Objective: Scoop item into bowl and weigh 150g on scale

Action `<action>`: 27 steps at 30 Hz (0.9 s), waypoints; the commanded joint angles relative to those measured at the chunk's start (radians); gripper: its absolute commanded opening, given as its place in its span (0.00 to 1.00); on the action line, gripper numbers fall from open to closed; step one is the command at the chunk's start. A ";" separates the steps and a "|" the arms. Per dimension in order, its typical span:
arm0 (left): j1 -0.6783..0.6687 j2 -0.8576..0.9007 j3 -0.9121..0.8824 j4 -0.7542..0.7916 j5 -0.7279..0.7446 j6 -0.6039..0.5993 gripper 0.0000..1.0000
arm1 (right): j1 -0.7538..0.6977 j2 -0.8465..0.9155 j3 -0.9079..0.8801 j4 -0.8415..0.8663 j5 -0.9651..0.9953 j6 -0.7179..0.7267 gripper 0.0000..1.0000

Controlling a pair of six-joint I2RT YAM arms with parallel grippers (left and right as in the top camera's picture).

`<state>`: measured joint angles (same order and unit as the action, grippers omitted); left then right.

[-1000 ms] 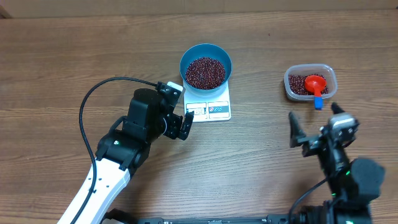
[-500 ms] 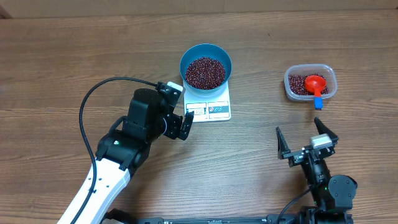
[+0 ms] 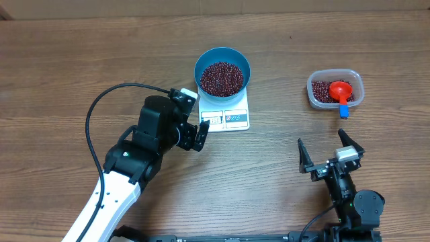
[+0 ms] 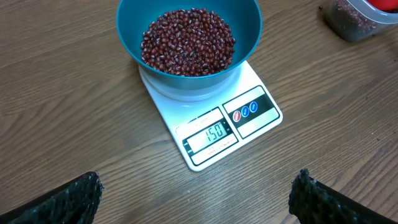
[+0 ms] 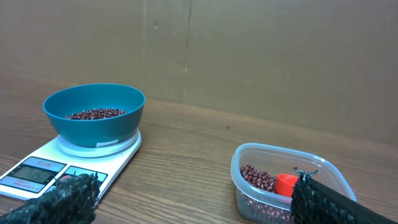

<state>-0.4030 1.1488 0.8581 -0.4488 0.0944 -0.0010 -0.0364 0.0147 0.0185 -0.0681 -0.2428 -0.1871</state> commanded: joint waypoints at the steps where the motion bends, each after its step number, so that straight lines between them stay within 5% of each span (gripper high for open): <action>1: 0.003 0.008 -0.003 0.001 0.006 -0.010 1.00 | 0.009 -0.012 -0.011 0.007 0.014 0.010 1.00; 27: 0.005 0.006 -0.003 0.000 -0.030 -0.006 1.00 | 0.009 -0.012 -0.011 0.007 0.014 0.010 1.00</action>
<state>-0.4030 1.1488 0.8581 -0.4488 0.0940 -0.0010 -0.0364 0.0147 0.0185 -0.0681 -0.2356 -0.1837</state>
